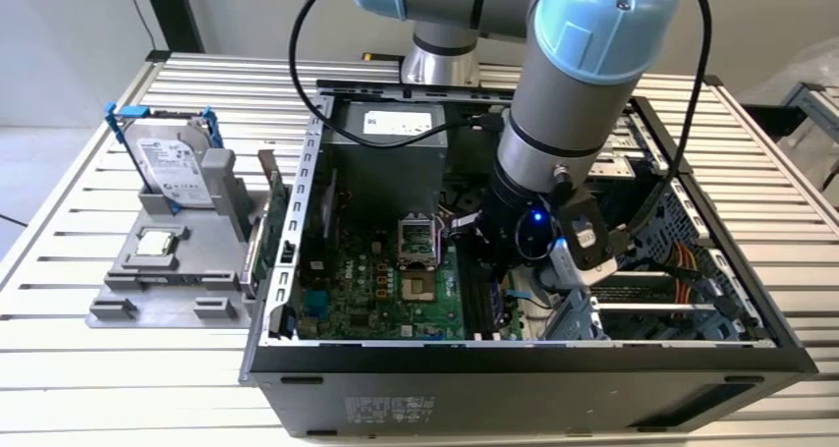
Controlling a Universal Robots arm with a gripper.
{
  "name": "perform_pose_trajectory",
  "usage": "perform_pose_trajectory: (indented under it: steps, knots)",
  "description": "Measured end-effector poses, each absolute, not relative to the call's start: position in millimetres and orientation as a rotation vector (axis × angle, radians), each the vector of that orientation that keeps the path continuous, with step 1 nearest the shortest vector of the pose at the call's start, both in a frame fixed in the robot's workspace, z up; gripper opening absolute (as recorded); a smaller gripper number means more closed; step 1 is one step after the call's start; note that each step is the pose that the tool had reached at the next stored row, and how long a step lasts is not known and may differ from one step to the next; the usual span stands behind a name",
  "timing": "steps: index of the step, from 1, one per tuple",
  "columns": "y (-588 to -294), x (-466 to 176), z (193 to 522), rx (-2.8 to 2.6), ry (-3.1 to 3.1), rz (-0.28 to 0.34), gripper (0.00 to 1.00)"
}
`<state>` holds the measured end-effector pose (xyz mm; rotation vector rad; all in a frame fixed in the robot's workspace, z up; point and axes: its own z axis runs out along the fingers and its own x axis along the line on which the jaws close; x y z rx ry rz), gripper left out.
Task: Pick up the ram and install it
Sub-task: 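Insert the ram into the slot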
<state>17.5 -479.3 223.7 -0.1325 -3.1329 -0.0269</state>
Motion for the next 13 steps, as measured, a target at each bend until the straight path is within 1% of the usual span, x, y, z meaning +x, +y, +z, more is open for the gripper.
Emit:
perform_pose_trajectory:
  steps: [13]
  knots:
    - [-479.8,16.8,225.3,-0.116,-3.133,-0.039,0.0]
